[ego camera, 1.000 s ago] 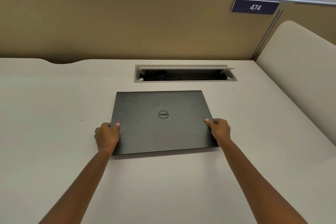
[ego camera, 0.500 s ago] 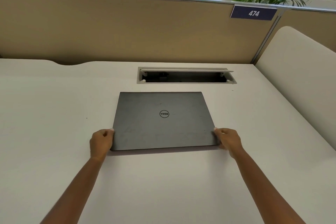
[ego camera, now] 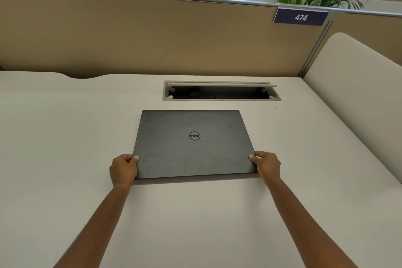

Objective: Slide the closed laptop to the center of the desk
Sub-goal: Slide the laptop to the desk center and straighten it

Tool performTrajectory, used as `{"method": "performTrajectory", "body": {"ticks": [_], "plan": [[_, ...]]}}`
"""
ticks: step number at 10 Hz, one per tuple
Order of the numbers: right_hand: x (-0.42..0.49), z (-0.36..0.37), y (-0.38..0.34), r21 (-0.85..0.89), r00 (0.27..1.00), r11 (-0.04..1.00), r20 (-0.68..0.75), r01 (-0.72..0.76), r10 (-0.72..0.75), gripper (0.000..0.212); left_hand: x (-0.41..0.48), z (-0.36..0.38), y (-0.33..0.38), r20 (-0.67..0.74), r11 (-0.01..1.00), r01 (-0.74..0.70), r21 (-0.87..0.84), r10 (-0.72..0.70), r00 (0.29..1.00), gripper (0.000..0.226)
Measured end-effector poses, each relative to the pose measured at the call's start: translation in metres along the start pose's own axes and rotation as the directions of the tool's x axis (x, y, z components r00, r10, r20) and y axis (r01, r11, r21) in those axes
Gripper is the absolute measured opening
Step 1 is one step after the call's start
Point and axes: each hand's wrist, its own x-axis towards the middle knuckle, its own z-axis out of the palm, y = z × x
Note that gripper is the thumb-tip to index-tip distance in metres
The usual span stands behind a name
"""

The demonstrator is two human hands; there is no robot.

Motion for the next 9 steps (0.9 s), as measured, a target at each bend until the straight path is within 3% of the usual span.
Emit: {"method": "performTrajectory", "body": {"ticks": [9], "plan": [[-0.0034,0.0047,0.0007,0.001,1.0,1.0,-0.023,-0.008,0.008,0.032,0.0037,0.0048,0.0038,-0.05,0.995,0.052,-0.081,-0.057,0.997,0.027]]}}
